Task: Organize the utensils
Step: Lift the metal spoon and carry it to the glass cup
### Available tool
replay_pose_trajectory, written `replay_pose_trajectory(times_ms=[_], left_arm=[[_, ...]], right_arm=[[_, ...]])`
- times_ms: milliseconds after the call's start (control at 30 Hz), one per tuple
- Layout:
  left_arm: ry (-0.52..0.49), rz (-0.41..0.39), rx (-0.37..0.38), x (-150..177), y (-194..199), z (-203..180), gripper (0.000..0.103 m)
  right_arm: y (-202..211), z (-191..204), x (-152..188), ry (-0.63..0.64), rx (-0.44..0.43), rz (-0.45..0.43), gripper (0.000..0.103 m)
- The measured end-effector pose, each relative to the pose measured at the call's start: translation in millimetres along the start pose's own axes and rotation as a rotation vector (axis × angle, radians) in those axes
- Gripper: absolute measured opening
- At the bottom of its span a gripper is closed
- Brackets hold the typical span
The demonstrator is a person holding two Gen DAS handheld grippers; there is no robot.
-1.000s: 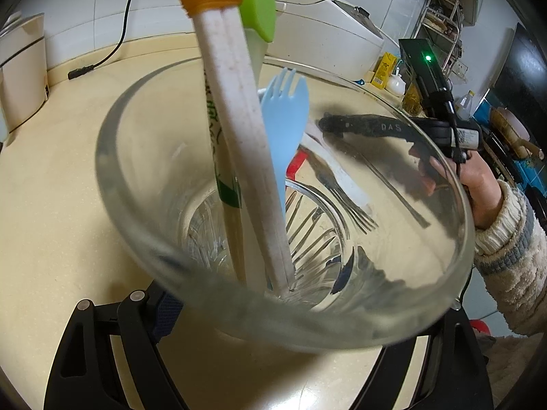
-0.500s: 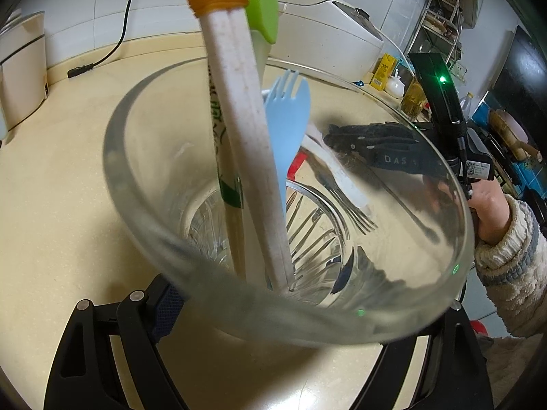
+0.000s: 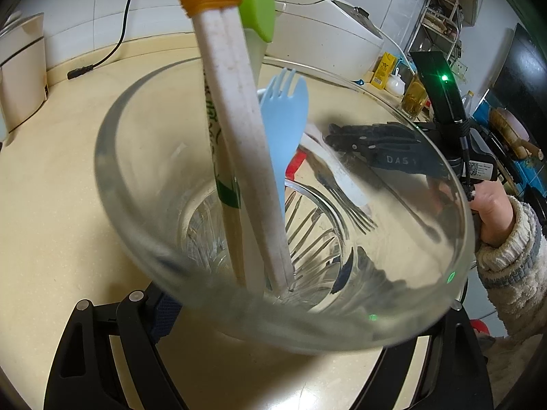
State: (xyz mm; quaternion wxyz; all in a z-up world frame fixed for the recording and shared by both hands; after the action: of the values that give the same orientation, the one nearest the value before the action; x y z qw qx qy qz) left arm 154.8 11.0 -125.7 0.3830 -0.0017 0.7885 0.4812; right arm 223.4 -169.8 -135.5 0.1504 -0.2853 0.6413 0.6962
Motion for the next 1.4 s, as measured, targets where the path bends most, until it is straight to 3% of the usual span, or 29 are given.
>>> replay_pose_trajectory(times_ms=[133,333,667,867,1400], left_arm=[[-0.001,0.0,-0.001,0,0,0,0.088],[0.002,-0.001,0.004,0,0,0,0.088],[0.001,0.0,0.006,1,0,0,0.09],[-0.005,0.002,-0.002,1,0,-3,0.09],[-0.001,0.001,0.003,-1,0,-3,0.09]], right_arm=[[2,-2,0,-0.017,-0.023,-0.007,0.03],[26,-8,-4,-0.083,-0.043,-0.116,0.03],[112,-6,-34,-0.105,-0.032,-0.406,0.03],[149,-4,-51,-0.101,-0.027,-0.517,0.03],[187,-4,-64,-0.096,-0.031,-0.589,0.03]])
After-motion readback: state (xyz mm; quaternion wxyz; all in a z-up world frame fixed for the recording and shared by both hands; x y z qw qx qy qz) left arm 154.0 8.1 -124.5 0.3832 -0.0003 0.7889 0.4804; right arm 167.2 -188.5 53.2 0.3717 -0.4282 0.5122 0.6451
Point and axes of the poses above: each gripper's, at about its wrist camera, not at the fingertips, and y roughly against the way its jaws point, z to its left, x to its underside, the point moved 9 cm from there along -y, roughly the way its jaws point, and after that the axes turned 2 degrees about x, right-handed, at the moved point
